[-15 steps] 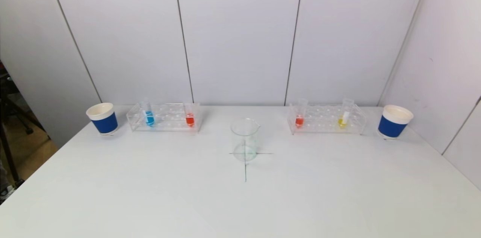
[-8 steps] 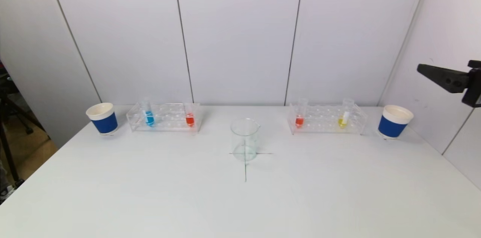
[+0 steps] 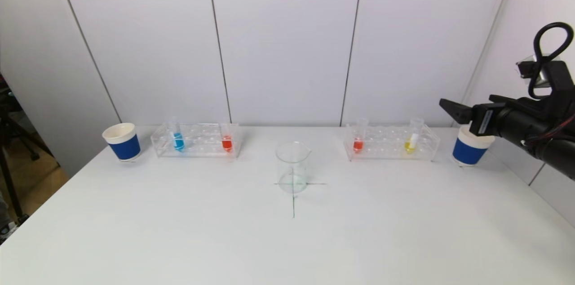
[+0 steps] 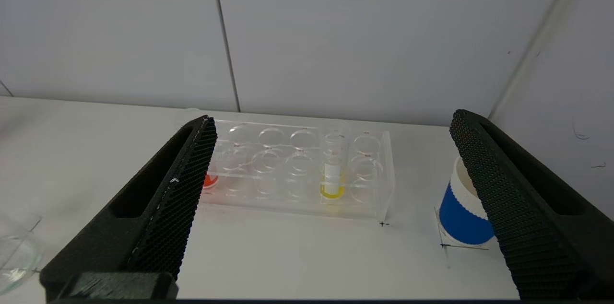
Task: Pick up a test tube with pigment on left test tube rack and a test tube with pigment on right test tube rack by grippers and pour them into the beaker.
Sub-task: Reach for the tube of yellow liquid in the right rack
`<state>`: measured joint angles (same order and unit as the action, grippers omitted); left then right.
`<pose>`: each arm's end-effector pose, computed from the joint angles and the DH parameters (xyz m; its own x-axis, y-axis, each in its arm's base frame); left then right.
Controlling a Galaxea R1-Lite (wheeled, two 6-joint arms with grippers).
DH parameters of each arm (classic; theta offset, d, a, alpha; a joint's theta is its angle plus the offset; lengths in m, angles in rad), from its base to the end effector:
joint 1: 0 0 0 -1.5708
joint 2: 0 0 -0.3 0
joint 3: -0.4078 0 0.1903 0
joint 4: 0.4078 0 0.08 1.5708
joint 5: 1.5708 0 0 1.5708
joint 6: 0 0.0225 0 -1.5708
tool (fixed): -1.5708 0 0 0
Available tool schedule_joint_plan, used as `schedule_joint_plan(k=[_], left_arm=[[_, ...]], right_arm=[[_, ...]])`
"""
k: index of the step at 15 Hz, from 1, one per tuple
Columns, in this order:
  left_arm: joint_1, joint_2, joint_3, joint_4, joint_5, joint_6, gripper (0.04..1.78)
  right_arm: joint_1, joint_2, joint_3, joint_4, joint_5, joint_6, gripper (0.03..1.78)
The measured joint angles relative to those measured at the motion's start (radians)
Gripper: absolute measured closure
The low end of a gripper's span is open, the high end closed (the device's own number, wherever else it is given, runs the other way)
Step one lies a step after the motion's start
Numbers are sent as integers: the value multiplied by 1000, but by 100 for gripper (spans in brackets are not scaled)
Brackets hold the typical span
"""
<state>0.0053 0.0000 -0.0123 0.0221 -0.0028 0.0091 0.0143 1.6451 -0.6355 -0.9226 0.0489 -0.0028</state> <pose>-0.0238 -0.0002 0.0766 0.9999 0.0025 -0.0098 -0.0024 1.0000 0.0091 0.2812 0.0051 0.1825 0.9942 0.0631 -0.0868 -0.0632 0.9980 0.0015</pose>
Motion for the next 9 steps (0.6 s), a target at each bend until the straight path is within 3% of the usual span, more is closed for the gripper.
schedule_joint_plan(k=[9], left_arm=[[0,0,0,0,0,0,6]], right_arm=[[1,331,4,-306,-13,52,4]])
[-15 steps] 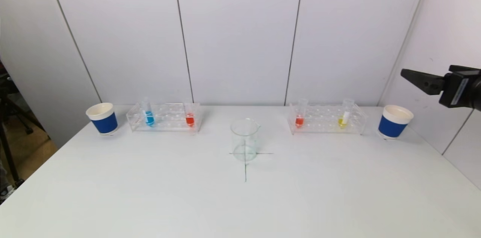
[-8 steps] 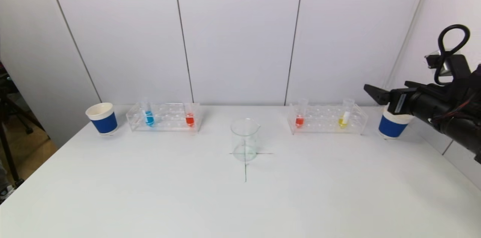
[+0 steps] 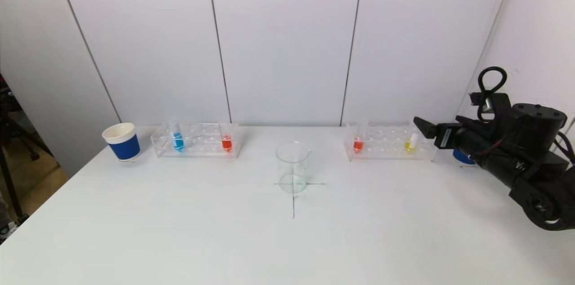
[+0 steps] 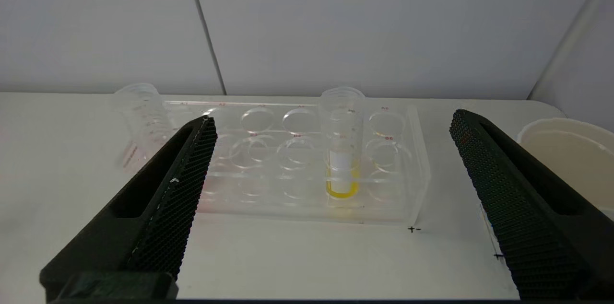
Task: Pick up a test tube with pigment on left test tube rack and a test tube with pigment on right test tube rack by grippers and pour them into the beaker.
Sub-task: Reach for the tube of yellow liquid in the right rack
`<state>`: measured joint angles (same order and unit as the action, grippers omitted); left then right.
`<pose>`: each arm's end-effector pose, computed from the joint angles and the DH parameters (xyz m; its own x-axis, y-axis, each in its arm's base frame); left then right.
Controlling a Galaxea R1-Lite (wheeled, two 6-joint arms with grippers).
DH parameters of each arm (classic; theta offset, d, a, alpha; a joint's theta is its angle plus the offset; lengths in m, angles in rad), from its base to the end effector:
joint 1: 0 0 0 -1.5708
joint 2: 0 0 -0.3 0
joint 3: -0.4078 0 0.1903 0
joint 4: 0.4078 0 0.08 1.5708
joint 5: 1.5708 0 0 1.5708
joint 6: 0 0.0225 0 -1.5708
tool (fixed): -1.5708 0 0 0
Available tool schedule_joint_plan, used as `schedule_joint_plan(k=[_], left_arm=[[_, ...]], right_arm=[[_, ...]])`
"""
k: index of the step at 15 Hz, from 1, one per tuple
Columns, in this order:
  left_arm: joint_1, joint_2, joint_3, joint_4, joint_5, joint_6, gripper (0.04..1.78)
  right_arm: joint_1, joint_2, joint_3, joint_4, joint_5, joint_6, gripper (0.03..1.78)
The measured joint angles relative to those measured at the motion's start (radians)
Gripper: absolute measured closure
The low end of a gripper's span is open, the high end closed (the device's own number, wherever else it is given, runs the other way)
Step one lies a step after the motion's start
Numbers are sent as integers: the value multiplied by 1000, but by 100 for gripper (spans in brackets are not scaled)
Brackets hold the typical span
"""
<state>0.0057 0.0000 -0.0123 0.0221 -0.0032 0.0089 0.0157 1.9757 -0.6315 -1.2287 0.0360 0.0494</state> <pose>-0.0238 -0.0002 0.0766 0.9999 0.0025 -0.0098 -0.0024 1.0000 0.0089 0.3327 0.0060 0.1107 0.9920 0.0516 -0.1152 -0.0457 0.9975 0.0532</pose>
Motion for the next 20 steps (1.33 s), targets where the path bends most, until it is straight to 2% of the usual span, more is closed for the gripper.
schedule_joint_plan(k=[8,20], left_arm=[[0,0,0,0,0,0,6],[0,0,0,0,0,0,6]], right_arm=[[-1,137,-14,-85,-3,2,4],[-1,222,-82,-89,-17,9,4]])
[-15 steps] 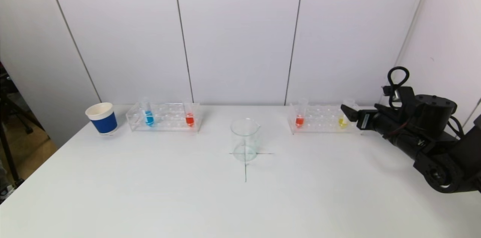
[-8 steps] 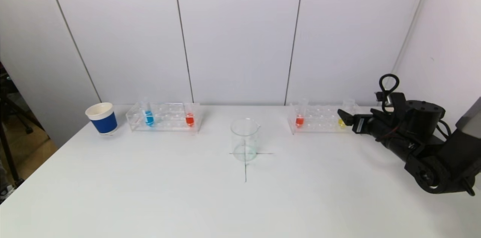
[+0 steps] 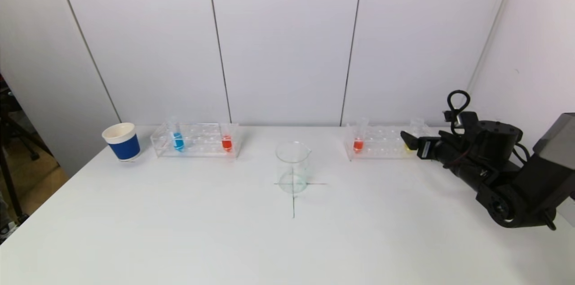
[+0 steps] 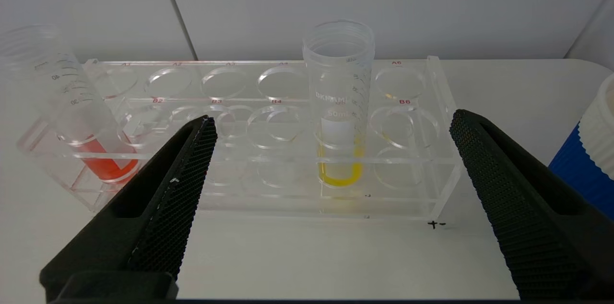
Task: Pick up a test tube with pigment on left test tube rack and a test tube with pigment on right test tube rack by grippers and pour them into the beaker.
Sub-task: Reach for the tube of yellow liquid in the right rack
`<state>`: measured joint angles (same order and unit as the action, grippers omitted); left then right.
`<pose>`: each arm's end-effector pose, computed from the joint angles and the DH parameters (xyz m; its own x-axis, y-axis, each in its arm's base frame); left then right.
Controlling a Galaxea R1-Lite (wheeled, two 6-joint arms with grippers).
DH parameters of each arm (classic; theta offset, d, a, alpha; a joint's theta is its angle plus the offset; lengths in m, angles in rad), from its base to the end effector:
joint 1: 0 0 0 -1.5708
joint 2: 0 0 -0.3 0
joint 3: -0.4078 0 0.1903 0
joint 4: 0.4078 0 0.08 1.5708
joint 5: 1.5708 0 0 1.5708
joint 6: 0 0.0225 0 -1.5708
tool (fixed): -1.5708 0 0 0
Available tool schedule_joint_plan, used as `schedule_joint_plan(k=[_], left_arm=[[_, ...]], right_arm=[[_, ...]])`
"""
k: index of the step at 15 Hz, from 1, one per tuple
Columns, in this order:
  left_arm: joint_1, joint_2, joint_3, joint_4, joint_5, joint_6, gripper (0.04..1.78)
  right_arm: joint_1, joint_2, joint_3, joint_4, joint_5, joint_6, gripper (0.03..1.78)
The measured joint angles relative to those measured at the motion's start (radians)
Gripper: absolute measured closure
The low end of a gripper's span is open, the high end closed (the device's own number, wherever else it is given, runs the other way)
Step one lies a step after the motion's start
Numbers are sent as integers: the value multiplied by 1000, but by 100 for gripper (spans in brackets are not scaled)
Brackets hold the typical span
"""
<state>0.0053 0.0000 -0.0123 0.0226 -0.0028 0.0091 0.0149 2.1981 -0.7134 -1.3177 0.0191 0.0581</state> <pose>-0.0238 -0.0002 0.0766 0.9999 0.0025 -0.0103 -0.0024 1.0000 0.0091 0.3673 0.0059 0.0583 0.9855 0.0338 -0.1662 -0.0240 0.9979 0.0604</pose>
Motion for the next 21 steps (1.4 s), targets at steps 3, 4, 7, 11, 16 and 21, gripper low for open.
schedule_joint_plan(k=[3,4,7,11,16,21], left_arm=[[0,0,0,0,0,0,6],[0,0,0,-1,0,0,6],[0,0,0,-1,0,0,6],[0,0,0,-1,0,0,6],[0,0,0,0,0,0,6],[0,0,0,0,-1,0,6]], right_arm=[[-3,13,-26,2,-1,0,4],[-4,19,-36,3,-4,0,4],[-11,40,-71,8,-6,0,4],[-14,59,-104,12,-7,0,4],[-12,80,-134,13,-8,-1,4],[-8,95,-164,19,-8,-2,4]])
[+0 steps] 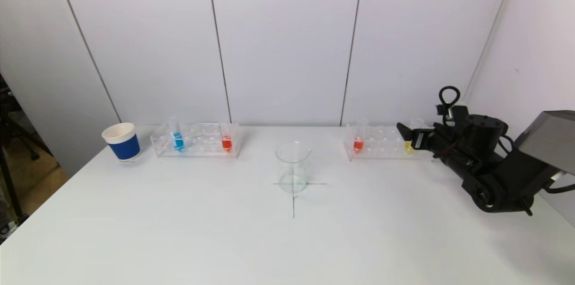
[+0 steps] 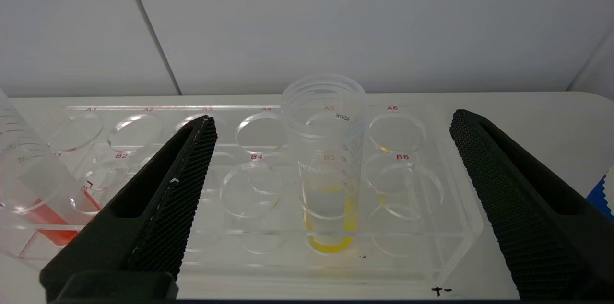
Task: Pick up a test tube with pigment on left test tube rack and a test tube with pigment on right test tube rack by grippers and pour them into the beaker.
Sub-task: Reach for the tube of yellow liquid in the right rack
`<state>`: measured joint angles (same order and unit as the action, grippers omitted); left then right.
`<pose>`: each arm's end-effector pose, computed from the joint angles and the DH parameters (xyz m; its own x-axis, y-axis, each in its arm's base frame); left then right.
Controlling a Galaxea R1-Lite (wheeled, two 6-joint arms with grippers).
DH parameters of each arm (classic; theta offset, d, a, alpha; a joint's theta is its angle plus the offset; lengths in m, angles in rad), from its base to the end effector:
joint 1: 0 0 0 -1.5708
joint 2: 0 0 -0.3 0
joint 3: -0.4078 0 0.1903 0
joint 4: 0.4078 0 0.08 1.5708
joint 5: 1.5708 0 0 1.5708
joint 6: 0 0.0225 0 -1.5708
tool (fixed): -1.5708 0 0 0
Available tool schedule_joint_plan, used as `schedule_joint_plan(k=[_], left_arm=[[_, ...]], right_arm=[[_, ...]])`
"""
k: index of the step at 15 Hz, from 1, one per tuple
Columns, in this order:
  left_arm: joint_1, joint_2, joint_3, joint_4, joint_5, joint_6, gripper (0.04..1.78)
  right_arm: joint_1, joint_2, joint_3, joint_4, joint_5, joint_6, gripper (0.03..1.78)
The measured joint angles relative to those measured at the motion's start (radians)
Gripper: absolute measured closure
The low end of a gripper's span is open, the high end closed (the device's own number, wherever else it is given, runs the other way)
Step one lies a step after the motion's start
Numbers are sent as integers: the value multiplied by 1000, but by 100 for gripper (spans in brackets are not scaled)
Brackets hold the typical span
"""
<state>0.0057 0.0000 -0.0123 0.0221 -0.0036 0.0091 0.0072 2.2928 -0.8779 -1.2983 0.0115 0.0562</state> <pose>-0.0238 -0.0002 0.0766 0.9999 0.0021 -0.0098 -0.0020 1.0000 0.0091 0.4017 0.0032 0.0524 0.9930 0.0186 -0.1163 -0.0121 0.9983 0.0571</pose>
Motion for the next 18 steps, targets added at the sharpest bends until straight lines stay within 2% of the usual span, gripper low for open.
schedule_joint_plan(k=[18], left_arm=[[0,0,0,0,0,0,6]], right_arm=[[3,49,-57,0,-1,-1,4]])
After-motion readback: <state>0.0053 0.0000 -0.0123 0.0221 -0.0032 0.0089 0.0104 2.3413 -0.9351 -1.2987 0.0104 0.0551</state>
